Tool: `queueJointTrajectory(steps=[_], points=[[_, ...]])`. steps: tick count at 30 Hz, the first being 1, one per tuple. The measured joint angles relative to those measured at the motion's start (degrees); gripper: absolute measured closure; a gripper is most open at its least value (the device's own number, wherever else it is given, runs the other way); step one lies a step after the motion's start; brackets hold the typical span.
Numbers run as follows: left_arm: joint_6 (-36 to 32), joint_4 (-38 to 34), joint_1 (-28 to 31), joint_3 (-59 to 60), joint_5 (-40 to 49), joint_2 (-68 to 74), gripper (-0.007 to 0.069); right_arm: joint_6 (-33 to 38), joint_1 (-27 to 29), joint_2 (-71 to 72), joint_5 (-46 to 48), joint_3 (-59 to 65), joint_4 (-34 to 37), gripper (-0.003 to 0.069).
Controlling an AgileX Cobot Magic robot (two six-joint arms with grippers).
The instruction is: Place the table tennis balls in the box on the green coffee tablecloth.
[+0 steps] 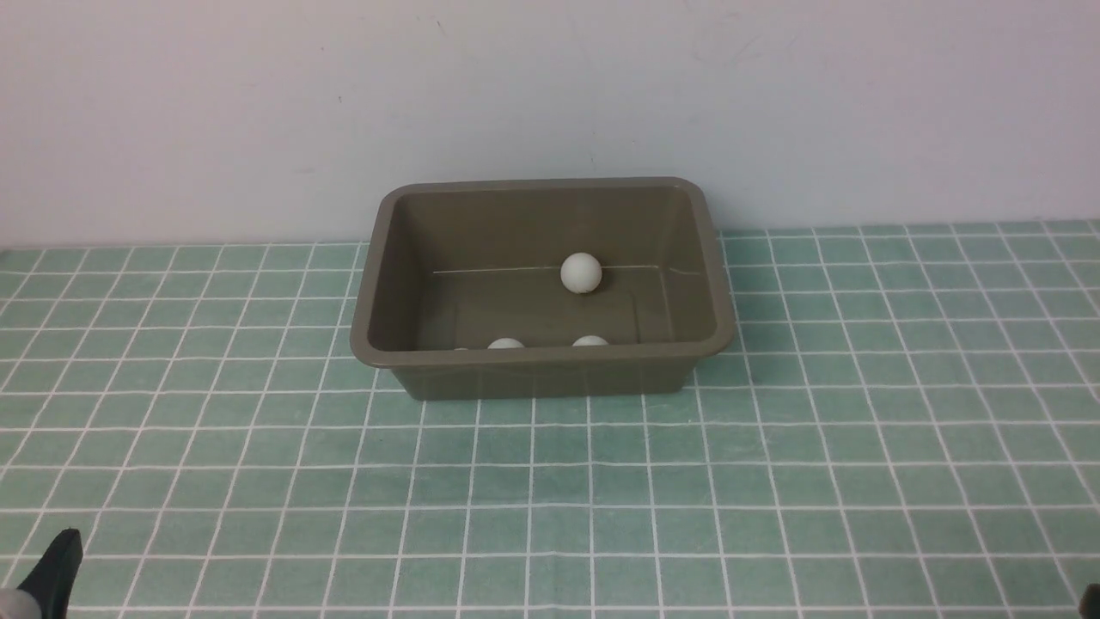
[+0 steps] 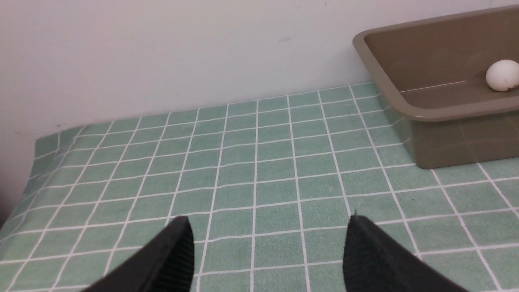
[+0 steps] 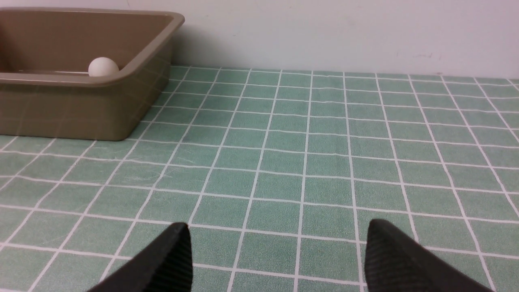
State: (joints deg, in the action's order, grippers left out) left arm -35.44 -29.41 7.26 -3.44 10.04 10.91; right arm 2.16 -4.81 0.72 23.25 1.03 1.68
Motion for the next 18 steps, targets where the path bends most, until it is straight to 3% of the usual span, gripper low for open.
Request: queueJointTrajectory(steps=[6, 10, 15, 18], points=[[0.14, -0.77, 0.0, 0.0, 0.22, -0.15, 0.0178, 0.0, 0.0, 0.0, 0.0, 0.0, 0.0, 0.0143], [1.85, 7.89, 0.0, 0.0, 3.48, -2.67, 0.0178, 0.0, 0.0, 0.0, 0.0, 0.0, 0.0, 0.0143], [17.32, 23.71, 0.66, 0.75, 9.77, -5.15, 0.0178, 0.0, 0.0, 0.0, 0.0, 0.0, 0.0, 0.0143], [24.12, 27.03, 0.66, 2.79, 10.13, -7.09, 0.0178, 0.0, 0.0, 0.0, 0.0, 0.0, 0.0, 0.0143]])
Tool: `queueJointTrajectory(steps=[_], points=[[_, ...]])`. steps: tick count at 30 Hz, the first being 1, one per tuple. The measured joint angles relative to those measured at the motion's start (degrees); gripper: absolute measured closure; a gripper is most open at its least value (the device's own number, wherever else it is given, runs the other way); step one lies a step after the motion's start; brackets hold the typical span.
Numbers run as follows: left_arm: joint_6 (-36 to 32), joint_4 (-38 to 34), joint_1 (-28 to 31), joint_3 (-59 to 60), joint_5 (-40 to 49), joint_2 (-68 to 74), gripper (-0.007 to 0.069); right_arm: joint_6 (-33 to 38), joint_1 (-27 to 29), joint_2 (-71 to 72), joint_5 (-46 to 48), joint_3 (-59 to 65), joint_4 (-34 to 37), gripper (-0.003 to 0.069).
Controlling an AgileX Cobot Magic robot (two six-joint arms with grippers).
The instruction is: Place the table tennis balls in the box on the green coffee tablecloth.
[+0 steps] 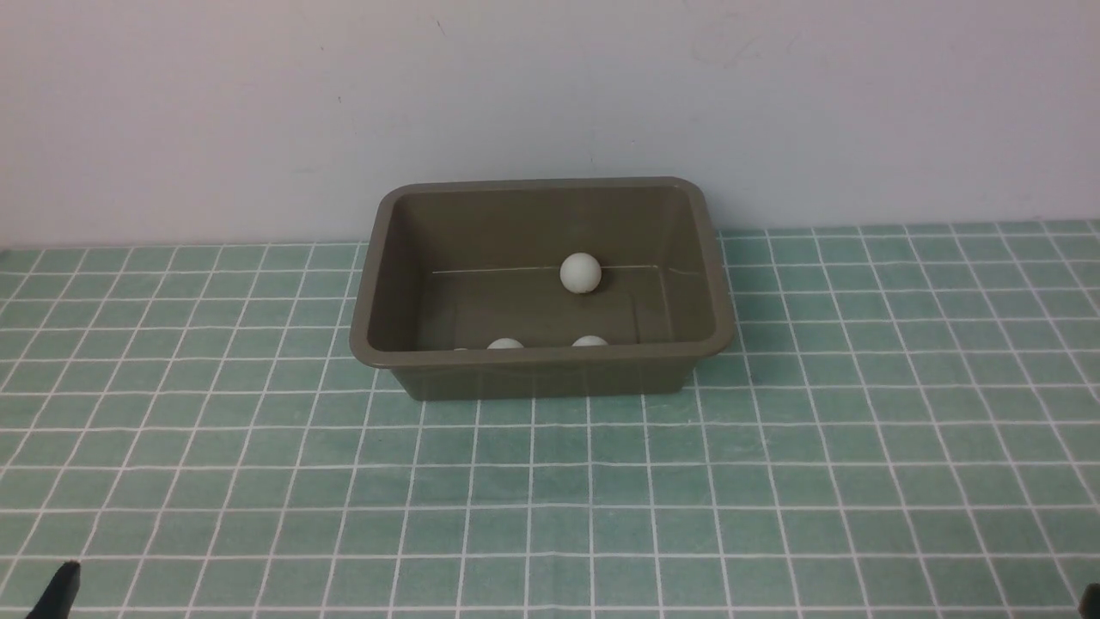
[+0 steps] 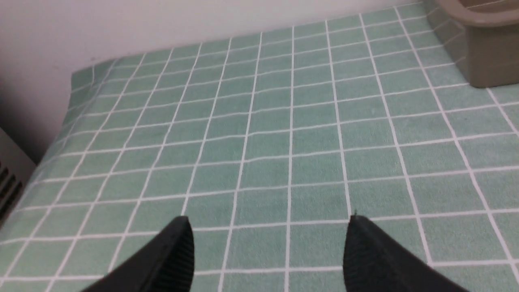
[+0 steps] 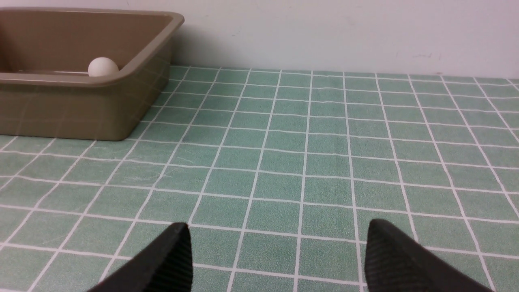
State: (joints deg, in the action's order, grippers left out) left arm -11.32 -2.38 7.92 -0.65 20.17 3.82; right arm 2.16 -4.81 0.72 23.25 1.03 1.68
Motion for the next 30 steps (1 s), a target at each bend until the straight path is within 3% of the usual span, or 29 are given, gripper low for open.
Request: queueJointTrajectory(steps=[9, 20, 30], points=[[3.36, 0.68, 0.0, 2.19, 1.43, -4.43, 0.0178, 0.0, 0.0, 0.0, -0.06, 0.0, 0.0, 0.0143], [12.21, 3.19, 0.0, 2.19, 1.66, -4.43, 0.0178, 0.0, 0.0, 0.0, -0.06, 0.0, 0.0, 0.0143], [12.95, 3.35, 0.0, 2.19, 1.66, -4.43, 0.0178, 0.0, 0.0, 0.0, -0.06, 0.0, 0.0, 0.0143]])
